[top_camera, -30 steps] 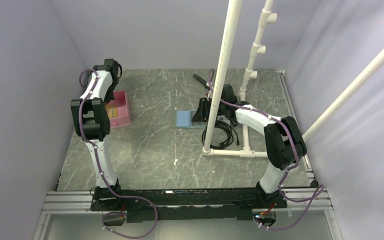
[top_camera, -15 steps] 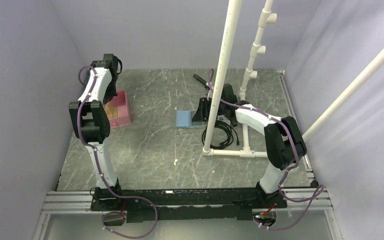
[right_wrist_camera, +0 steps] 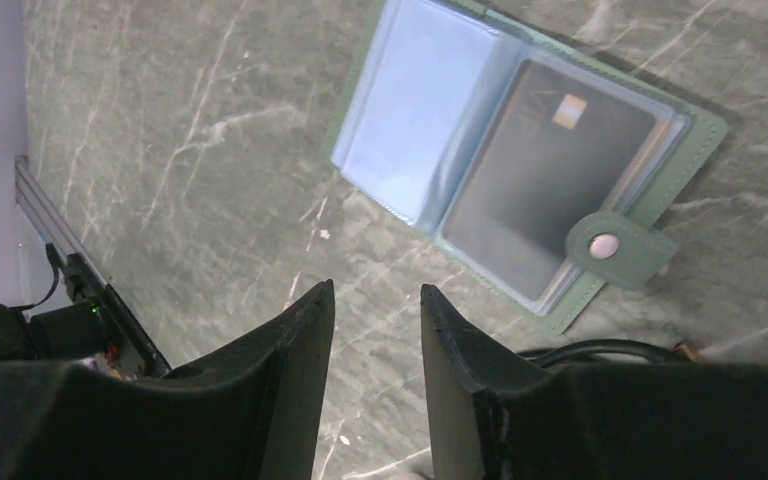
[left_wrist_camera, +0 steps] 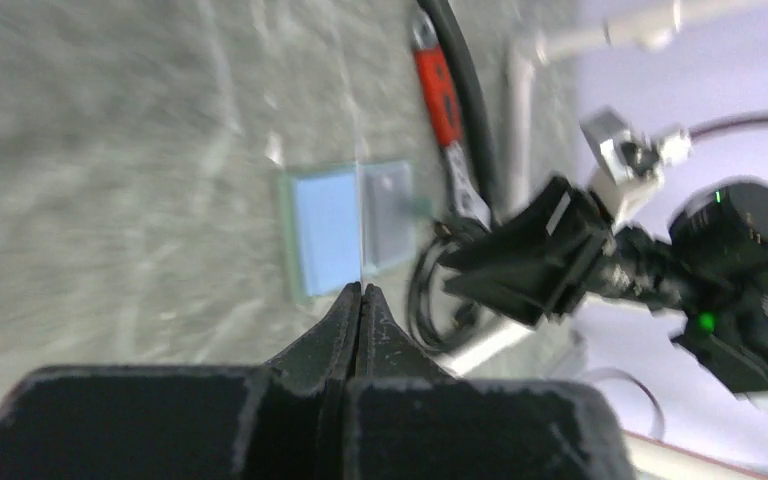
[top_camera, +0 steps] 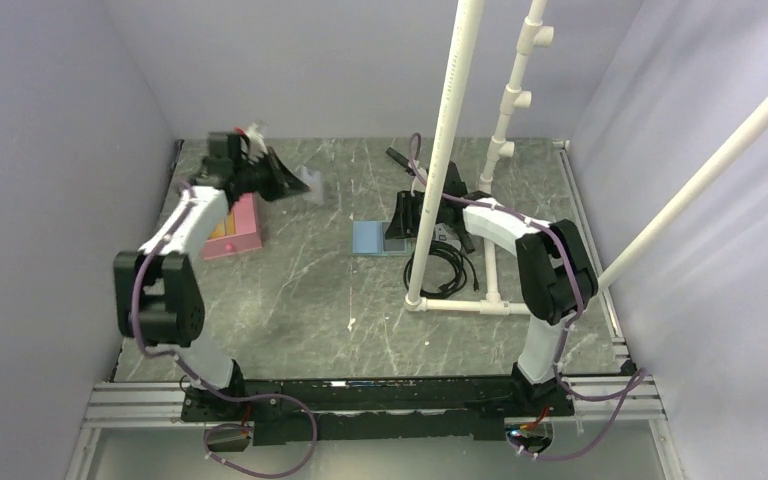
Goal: Put the credit cards into the card holder
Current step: Insert the credit card into the card holder.
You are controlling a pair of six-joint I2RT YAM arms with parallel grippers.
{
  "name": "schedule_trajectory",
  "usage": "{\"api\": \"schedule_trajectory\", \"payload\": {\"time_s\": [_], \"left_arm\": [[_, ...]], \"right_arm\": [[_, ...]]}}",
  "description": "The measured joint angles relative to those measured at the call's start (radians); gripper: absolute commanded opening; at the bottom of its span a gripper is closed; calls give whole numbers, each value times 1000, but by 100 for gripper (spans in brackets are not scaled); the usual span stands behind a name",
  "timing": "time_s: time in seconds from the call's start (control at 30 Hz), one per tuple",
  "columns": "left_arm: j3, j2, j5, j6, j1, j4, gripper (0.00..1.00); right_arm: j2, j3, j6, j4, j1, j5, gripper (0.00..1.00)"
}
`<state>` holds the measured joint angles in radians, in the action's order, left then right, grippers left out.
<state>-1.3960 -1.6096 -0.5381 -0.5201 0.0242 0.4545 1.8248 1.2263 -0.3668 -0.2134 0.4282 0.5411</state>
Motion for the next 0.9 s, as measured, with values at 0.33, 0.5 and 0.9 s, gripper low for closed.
{"api": "schedule_trajectory", "payload": {"time_s": [0.33, 0.5, 0.9], "left_arm": [[334, -301, -356, -366, 153, -699, 0], [334, -333, -406, -421, 174, -869, 0], [329, -448, -441, -418, 236, -875, 0]], "right_arm": [[152, 48, -8, -12, -69, -5, 16], [203, 55, -25, -9, -86, -1, 13], [211, 69, -30, -6, -84, -24, 11]]}}
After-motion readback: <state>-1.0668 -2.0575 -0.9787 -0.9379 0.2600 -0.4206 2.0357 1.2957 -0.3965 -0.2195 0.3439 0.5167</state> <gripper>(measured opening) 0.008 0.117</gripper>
